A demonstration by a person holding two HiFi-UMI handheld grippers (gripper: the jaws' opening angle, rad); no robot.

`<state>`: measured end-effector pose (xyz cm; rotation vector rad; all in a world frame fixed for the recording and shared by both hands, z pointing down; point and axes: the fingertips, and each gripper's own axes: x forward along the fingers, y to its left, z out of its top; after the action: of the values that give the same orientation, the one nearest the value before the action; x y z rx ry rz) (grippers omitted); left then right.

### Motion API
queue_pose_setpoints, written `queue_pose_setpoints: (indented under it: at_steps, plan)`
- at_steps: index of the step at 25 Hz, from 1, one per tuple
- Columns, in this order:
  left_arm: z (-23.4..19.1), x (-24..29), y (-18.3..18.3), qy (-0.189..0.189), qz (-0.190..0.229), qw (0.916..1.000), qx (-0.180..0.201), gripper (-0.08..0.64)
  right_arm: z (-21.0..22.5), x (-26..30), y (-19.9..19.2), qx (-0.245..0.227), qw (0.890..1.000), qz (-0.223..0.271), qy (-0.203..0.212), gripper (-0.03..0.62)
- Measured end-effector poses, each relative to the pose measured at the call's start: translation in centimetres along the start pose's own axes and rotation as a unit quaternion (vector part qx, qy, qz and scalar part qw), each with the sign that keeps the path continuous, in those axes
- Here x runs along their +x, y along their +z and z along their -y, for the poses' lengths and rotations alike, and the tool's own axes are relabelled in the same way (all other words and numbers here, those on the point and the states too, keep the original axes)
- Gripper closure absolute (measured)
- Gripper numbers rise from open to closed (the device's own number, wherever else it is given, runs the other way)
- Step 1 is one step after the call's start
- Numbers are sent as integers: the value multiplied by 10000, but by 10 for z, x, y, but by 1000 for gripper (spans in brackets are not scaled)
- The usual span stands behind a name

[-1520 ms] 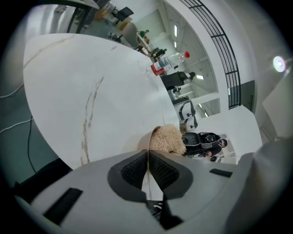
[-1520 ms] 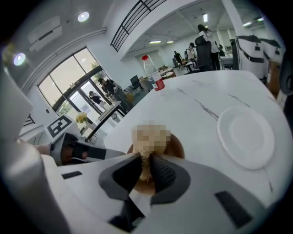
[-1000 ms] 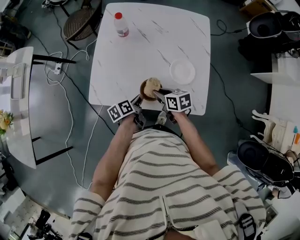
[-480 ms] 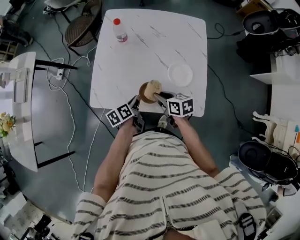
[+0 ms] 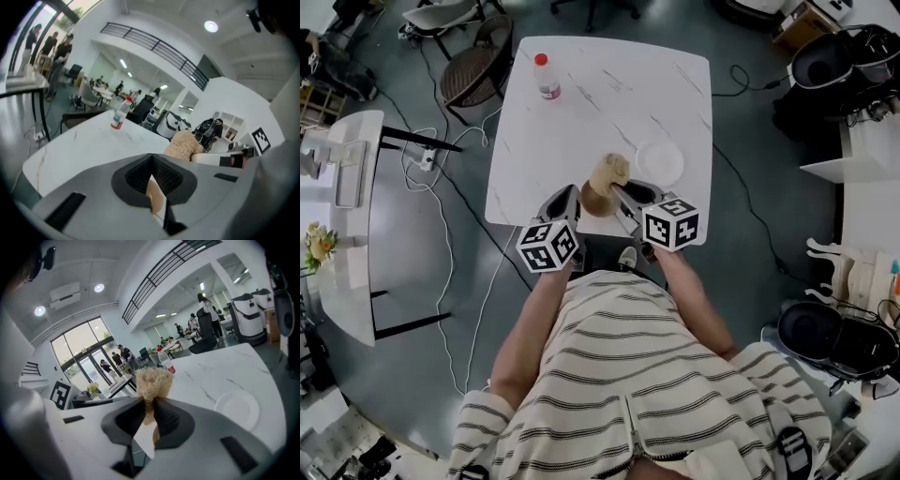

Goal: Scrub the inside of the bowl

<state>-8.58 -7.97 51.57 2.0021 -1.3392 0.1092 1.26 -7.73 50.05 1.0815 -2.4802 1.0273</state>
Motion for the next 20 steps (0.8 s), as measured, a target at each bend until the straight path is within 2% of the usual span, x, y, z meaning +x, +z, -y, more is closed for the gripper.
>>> queue_pose_setpoints:
  at_steps: [3,7,14,20]
  plan:
    - [22,-11,29,-7,413,9963,756,554,-12,-10,22,-368,9989,286,-35,531]
    - [48,-27,55,-60,794,9876,1354,555,-32,-20,46,-850,9945,613,-40,531]
    - [76,-50,95,-91,1328,9754,1755,555,-55,-41,87,-1628,9781,1263,-296,531]
    - [99,-68,119,-102,1689,9649,2007,555,-73,-59,113,-1988,9631,1771,-393,531]
